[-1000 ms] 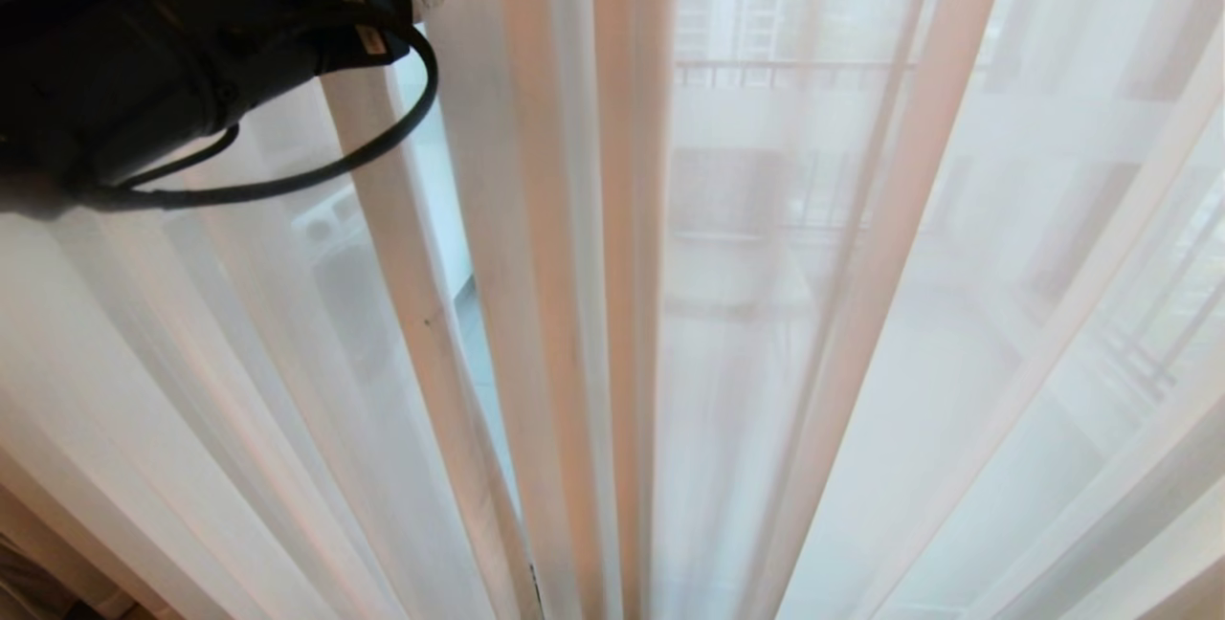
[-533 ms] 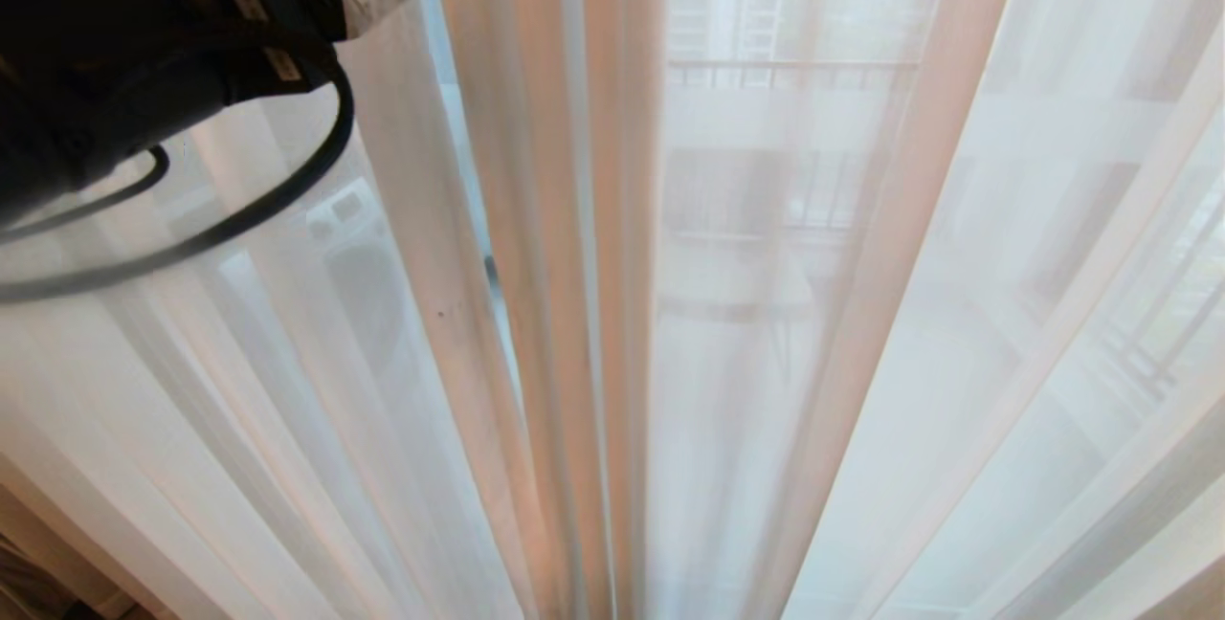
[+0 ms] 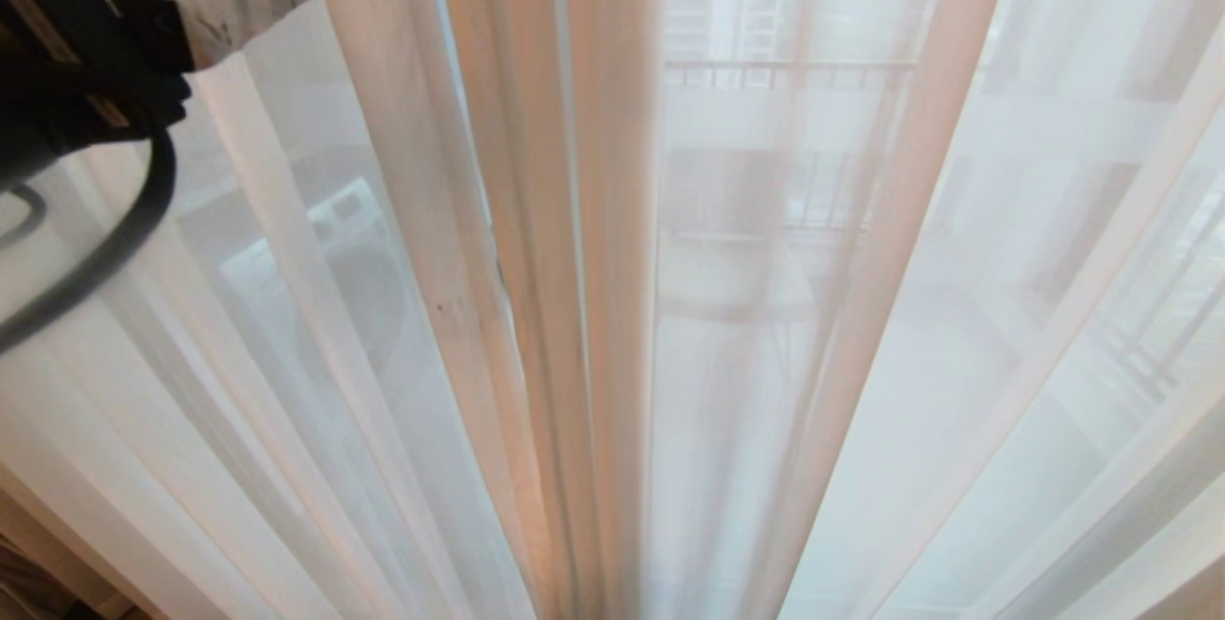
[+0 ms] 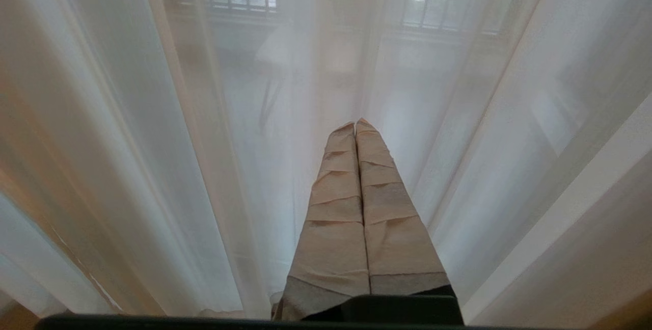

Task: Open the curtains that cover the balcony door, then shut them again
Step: Close the inner curtains on both sides

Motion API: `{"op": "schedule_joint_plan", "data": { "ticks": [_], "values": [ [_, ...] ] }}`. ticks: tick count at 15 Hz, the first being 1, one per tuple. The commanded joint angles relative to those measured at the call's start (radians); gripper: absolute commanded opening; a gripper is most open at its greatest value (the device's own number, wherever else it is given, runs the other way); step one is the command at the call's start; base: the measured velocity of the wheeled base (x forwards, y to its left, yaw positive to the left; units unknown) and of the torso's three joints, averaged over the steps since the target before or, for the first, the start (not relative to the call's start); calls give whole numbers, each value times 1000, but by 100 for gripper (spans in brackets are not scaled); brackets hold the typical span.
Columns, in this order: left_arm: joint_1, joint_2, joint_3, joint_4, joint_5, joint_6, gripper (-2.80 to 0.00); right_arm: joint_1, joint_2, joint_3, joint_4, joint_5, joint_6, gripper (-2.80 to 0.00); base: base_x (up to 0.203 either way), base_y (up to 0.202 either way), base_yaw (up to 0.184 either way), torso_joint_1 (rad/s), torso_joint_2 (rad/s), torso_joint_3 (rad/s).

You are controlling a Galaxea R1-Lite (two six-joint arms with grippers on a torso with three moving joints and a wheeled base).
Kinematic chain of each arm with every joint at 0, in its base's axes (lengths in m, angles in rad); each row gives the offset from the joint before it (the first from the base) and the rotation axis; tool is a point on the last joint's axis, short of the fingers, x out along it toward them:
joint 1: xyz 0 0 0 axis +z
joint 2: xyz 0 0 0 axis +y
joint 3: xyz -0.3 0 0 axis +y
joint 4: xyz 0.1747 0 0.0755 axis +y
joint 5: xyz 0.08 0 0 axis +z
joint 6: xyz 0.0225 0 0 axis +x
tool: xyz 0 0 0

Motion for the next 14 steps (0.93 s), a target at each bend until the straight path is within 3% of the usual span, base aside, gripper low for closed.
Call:
{"op": "schedule_joint_plan", "data": {
  "ticks": [1, 2, 3, 4, 14],
  "values": [
    [0, -67, 40, -2, 4, 1, 0, 0, 0, 0, -1, 0, -1, -280, 0, 0, 0, 0, 0, 0],
    [0, -89, 58, -1, 5, 1, 0, 0, 0, 0, -1, 0, -1, -280, 0, 0, 0, 0, 0, 0],
    [0, -109, 75, -1, 9, 2, -241, 0, 0, 0, -1, 0, -1, -280, 0, 0, 0, 0, 0, 0],
    [0, -124, 89, 0, 12, 3, -280, 0, 0, 0, -1, 0, -1, -280, 0, 0, 0, 0, 0, 0],
    [4, -244, 212, 0, 20, 27, -280, 0, 0, 0, -1, 0, -1, -280, 0, 0, 0, 0, 0, 0]
  ]
}}
